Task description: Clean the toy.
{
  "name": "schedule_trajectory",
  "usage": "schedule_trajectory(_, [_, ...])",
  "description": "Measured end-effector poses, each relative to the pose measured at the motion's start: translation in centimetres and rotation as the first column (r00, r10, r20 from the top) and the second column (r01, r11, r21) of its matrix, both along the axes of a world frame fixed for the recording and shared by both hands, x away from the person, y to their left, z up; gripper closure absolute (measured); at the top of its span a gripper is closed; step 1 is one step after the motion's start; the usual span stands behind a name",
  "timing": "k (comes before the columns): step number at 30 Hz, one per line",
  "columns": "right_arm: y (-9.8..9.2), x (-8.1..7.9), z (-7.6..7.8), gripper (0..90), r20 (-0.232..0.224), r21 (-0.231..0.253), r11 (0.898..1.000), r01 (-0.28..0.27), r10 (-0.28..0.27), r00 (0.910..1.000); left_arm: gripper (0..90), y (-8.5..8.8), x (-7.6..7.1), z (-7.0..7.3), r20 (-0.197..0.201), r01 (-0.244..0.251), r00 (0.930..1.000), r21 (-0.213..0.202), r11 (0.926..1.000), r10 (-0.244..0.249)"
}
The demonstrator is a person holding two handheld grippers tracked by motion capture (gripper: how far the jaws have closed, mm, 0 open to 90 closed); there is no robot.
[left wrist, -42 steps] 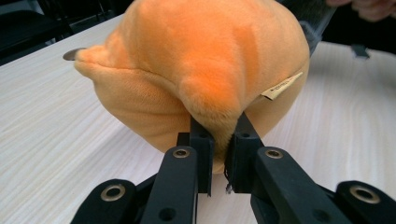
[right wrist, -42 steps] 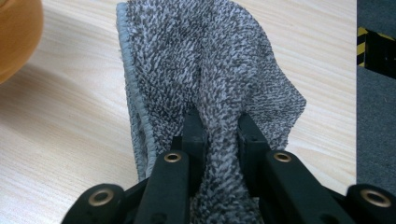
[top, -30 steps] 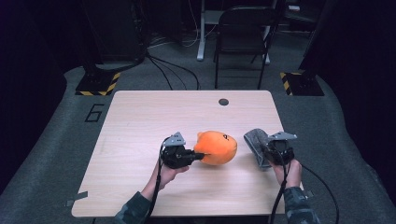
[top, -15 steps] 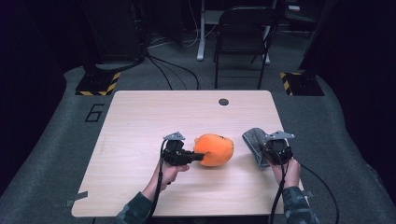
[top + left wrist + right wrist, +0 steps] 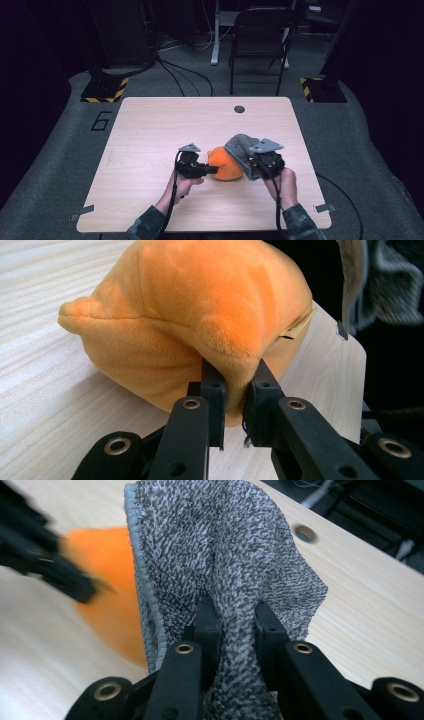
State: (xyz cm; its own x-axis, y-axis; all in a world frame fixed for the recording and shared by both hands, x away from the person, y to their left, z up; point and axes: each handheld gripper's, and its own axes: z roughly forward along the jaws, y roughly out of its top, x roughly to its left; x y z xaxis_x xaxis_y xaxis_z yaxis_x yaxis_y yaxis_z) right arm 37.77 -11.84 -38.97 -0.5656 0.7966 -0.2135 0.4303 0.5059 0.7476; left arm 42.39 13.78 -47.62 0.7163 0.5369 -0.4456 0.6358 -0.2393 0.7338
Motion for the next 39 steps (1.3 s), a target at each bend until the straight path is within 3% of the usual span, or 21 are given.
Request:
schedule_trajectory(2, [2.1,-0.2,0.0,77.3,-0.006,-0.032,0.999,-0.040,0.039,0.9992,81.0,0.0,0.0,0.0,0.007,0.009,0.9999,0.006,0.9999,-0.009])
schedule_trajectory(6, [5.1,-0.1,-0.7,77.3,-0.031,-0.043,0.995,-0.089,0.088,0.9957,81.0,-0.1,-0.1,0.0,0.017,0.018,0.9997,0.010,0.9998,-0.018])
schedule_trajectory(10, [6.1,-0.1,-1.8,77.2,-0.026,-0.090,0.990,-0.106,0.104,0.9943,81.0,-0.1,-0.1,-0.1,0.026,0.020,0.9995,0.022,0.9996,-0.021])
schedule_trajectory(15, [3.7,0.6,-2.2,77.2,-0.045,-0.075,0.995,-0.069,0.065,0.9969,81.0,-0.3,-0.2,-0.1,0.041,0.031,0.9986,0.030,0.9991,-0.032])
schedule_trajectory(21, [0.0,2.5,-4.1,77.2,-0.088,-0.063,0.997,0.045,-0.050,0.9949,81.0,-0.5,-0.2,-0.2,0.043,0.032,0.9985,0.026,0.9992,-0.033])
schedule_trajectory(23, [-1.0,3.3,-5.0,77.1,-0.119,-0.051,0.995,0.088,-0.093,0.9885,81.0,-0.5,-0.2,-0.2,0.041,0.035,0.9985,0.023,0.9991,-0.036])
schedule_trajectory(28, [-2.6,5.0,-7.6,77.0,-0.181,-0.079,0.988,0.133,-0.145,0.9726,80.8,-0.4,-0.1,-0.3,0.034,0.045,0.9984,0.019,0.9988,-0.046])
schedule_trajectory(29, [-3.0,5.4,-8.3,76.9,-0.217,-0.085,0.987,0.135,-0.150,0.9645,80.8,-0.4,-0.1,-0.4,0.033,0.046,0.9984,0.015,0.9988,-0.046])
schedule_trajectory(31, [-3.5,5.8,-8.8,76.9,-0.243,-0.080,0.986,0.143,-0.159,0.9570,80.7,-0.4,0.0,-0.4,0.032,0.048,0.9983,0.013,0.9987,-0.049])
schedule_trajectory(34, [-4.0,5.6,-7.6,76.9,-0.219,-0.055,0.985,0.162,-0.171,0.9607,80.6,-0.4,-0.1,-0.4,0.033,0.049,0.9982,0.014,0.9987,-0.050])
schedule_trajectory(37, [-3.8,4.3,-4.5,76.8,-0.169,-0.001,0.988,0.155,-0.153,0.9737,80.5,-0.4,-0.1,-0.4,0.037,0.048,0.9981,0.018,0.9987,-0.049])
schedule_trajectory(39, [-3.0,3.1,-2.5,76.7,-0.123,0.028,0.994,0.108,-0.103,0.9870,80.5,-0.5,-0.2,-0.3,0.040,0.046,0.9981,0.019,0.9987,-0.047])
